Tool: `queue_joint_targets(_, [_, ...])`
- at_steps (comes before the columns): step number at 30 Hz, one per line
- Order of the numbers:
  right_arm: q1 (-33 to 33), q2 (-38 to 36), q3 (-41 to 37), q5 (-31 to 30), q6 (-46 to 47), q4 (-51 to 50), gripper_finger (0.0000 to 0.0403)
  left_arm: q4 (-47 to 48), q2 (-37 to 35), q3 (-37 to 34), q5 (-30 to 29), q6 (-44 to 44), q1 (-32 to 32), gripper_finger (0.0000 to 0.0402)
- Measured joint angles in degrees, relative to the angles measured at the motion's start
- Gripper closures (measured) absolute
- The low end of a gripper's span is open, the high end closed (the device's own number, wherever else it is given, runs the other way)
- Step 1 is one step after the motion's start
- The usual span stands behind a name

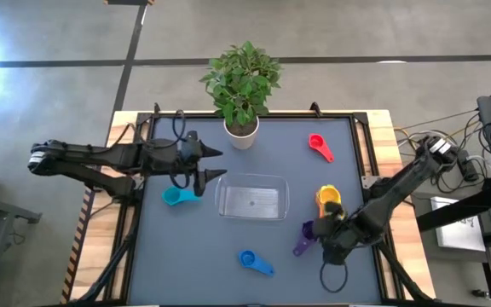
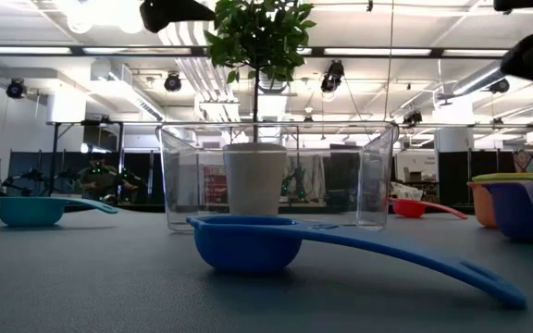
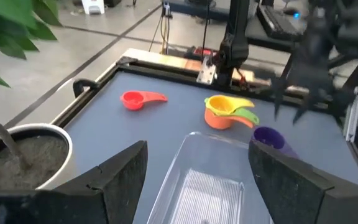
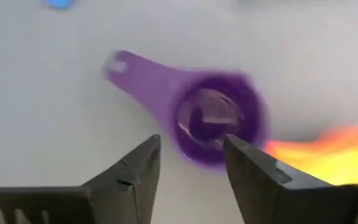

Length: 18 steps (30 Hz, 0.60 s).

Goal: Nest measuring cups in basket
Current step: Remove the yellow measuring cup from the green measuring cup

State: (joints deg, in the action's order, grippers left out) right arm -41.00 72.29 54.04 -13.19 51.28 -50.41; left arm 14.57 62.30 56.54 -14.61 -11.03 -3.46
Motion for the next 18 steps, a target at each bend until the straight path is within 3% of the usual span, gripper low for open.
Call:
queue_joint_targets(4, [-2.14, -4.97, -0.16, -3.78, 16.99, -13.06, 0.0221, -0.42, 1.87, 0.00, 0.00, 0.16, 0.00, 0.0139])
queue_joint_targets(7, [-2.76, -7.30, -1.20, -4.40, 25.82, -16.60, 0.0220, -0.57, 3.09, 0.00, 0.00, 1.03, 0.00, 0.0139])
queue_joint_targets(18, [-1.44, -4.24, -7.04, 1.53, 35.54, -16.75, 0.0193, -1.73, 4.92, -0.03, -3.93, 4.32, 0.00, 0.0139])
